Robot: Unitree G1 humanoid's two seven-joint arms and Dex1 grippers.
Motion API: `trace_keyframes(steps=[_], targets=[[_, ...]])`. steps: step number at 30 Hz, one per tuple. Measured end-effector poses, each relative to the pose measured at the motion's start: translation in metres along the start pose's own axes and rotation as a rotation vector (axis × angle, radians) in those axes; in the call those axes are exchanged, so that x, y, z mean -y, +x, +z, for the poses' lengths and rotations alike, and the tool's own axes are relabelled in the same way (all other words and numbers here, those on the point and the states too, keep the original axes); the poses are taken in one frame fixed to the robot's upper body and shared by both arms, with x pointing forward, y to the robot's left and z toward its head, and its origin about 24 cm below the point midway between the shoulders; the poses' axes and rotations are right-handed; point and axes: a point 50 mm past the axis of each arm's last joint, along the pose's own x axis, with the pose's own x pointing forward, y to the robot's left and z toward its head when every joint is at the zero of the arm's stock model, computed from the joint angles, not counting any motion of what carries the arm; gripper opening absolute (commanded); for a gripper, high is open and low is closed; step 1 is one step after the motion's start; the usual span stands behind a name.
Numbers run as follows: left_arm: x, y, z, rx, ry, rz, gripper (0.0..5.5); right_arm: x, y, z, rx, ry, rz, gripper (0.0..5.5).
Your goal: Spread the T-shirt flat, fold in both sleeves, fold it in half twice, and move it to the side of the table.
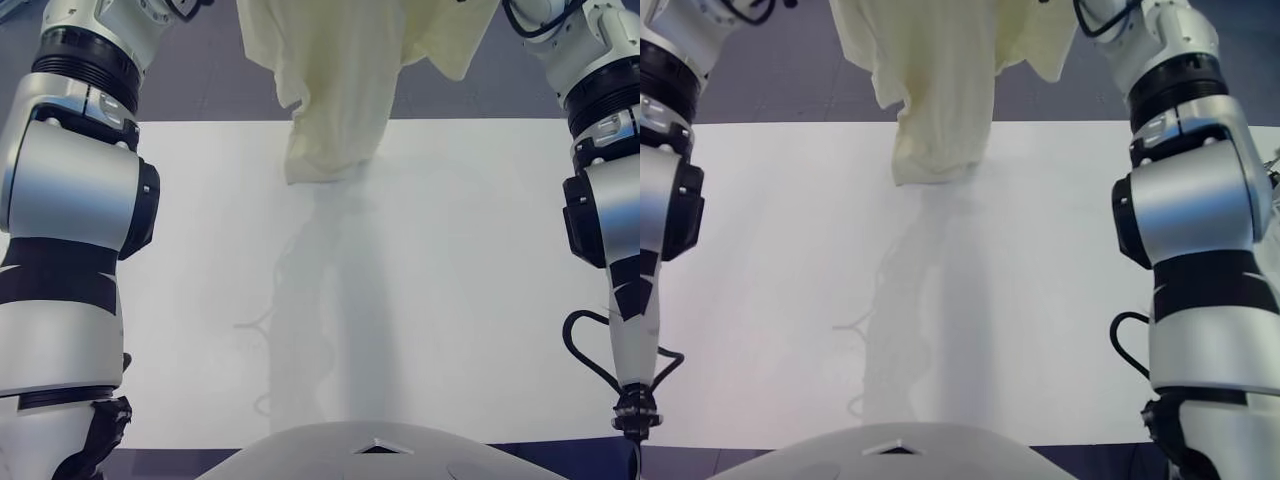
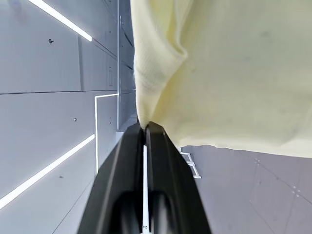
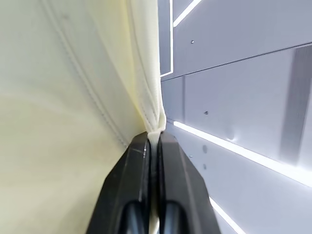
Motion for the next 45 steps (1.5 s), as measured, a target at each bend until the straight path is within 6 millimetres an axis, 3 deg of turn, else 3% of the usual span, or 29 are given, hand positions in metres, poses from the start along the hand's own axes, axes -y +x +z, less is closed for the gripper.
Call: trace_keyframes(steps=[6, 11, 15, 19, 23, 29, 32, 35, 38, 41, 43, 45], targets=[[-0.028, 0.001, 0.01, 0.031, 0.073, 0.119, 0.05, 0.034, 0.005, 0.005, 0.026, -0.035, -0.121, 0.0], [-0.016, -0.001, 0.011, 0.088, 0.134, 0.056, 0.05, 0.034, 0.0, -0.001, 0.059, -0.057, -0.088, 0.0], [0.012, -0.01, -0.001, 0.15, 0.152, -0.041, 0.05, 0.0, -0.018, -0.009, 0.16, -0.035, 0.053, 0.0], [0.049, -0.027, -0.013, 0.244, 0.138, -0.164, 0.05, -0.045, -0.058, -0.017, 0.27, 0.044, 0.243, 0.0], [0.064, -0.048, -0.012, 0.348, 0.077, -0.187, 0.05, -0.059, -0.096, -0.018, 0.304, 0.117, 0.356, 0.0], [0.062, -0.101, -0.002, 0.522, -0.028, -0.242, 0.05, -0.014, -0.122, -0.024, 0.255, 0.392, 0.372, 0.0], [0.072, -0.138, 0.006, 0.618, -0.116, -0.429, 0.05, -0.004, -0.142, -0.024, 0.268, 0.546, 0.53, 0.0], [0.098, -0.178, 0.011, 0.665, -0.212, -0.735, 0.05, -0.024, -0.185, -0.014, 0.283, 0.67, 0.915, 0.0], [0.121, -0.198, 0.025, 0.706, -0.278, -0.887, 0.05, -0.057, -0.233, 0.002, 0.278, 0.715, 1.295, 0.0], [0.156, -0.224, 0.046, 0.763, -0.341, -1.035, 0.05, -0.103, -0.29, 0.018, 0.247, 0.658, 1.635, 0.0], [0.182, -0.245, 0.06, 0.791, -0.382, -1.131, 0.05, -0.129, -0.325, 0.021, 0.213, 0.594, 1.774, 0.0], [0.199, -0.266, 0.069, 0.797, -0.415, -1.223, 0.05, -0.136, -0.333, 0.019, 0.203, 0.543, 1.775, 0.0]])
